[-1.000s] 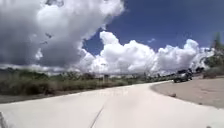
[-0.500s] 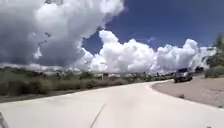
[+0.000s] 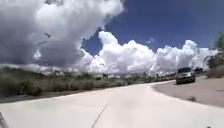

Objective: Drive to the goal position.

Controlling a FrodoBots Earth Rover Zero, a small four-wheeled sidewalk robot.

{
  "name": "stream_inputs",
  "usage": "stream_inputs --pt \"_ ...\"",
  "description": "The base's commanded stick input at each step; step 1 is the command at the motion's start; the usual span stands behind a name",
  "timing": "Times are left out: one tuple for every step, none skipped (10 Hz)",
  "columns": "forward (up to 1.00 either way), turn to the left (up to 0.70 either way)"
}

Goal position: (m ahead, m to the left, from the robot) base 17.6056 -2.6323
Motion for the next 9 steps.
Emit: stream_inputs --pt "0.85 0.00" --pt "0.85 0.00" --pt "0.85 0.00" --pt "0.85 0.00" --pt "0.85 0.00" --pt "0.85 0.00" --pt "0.85 0.00" --pt "0.85 0.00" --pt "0.85 -0.13"
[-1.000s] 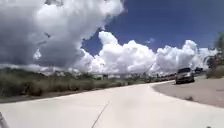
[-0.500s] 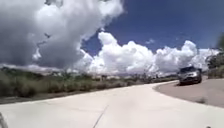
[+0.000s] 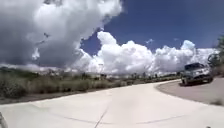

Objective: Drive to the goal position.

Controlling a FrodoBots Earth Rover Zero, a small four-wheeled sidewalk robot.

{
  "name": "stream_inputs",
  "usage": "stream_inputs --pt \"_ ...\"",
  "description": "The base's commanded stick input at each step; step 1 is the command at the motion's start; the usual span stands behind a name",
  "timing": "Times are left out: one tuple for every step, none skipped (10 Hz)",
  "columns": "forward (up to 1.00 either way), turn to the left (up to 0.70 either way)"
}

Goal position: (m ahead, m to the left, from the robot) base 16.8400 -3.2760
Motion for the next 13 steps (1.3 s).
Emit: stream_inputs --pt "0.85 -0.34" --pt "0.85 0.00" --pt "0.85 0.00" --pt "0.85 -0.06" --pt "0.85 -0.24" --pt "0.85 -0.16" --pt "0.85 0.00" --pt "0.85 0.00" --pt "0.85 0.00" --pt "0.85 -0.26" --pt "0.85 -0.07" --pt "0.85 0.00" --pt "0.85 0.00"
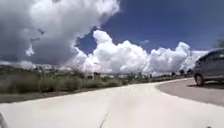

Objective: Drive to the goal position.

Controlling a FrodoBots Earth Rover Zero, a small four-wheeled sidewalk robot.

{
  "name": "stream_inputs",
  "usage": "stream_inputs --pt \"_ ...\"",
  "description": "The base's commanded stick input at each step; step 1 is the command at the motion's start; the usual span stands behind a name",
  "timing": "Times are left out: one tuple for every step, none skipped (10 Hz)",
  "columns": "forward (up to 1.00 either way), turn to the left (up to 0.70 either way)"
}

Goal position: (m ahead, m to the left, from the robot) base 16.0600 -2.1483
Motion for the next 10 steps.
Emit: stream_inputs --pt "0.85 0.00" --pt "0.85 0.00" --pt "0.85 0.00" --pt "0.85 0.00" --pt "0.85 0.00" --pt "0.85 0.00" --pt "0.85 -0.22" --pt "0.85 -0.03" --pt "0.85 0.00" --pt "0.85 -0.05"
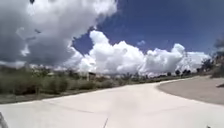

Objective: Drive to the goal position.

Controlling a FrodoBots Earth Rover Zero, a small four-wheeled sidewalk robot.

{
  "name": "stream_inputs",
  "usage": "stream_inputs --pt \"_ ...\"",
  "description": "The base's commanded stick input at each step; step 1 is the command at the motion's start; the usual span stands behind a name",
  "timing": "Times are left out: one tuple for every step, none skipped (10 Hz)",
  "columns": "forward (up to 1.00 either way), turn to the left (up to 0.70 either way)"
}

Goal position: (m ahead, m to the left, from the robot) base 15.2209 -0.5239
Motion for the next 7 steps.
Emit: stream_inputs --pt "0.85 -0.22" --pt "0.85 -0.22" --pt "0.85 -0.06" --pt "0.85 0.00" --pt "0.85 0.00" --pt "0.85 0.00" --pt "0.85 -0.34"
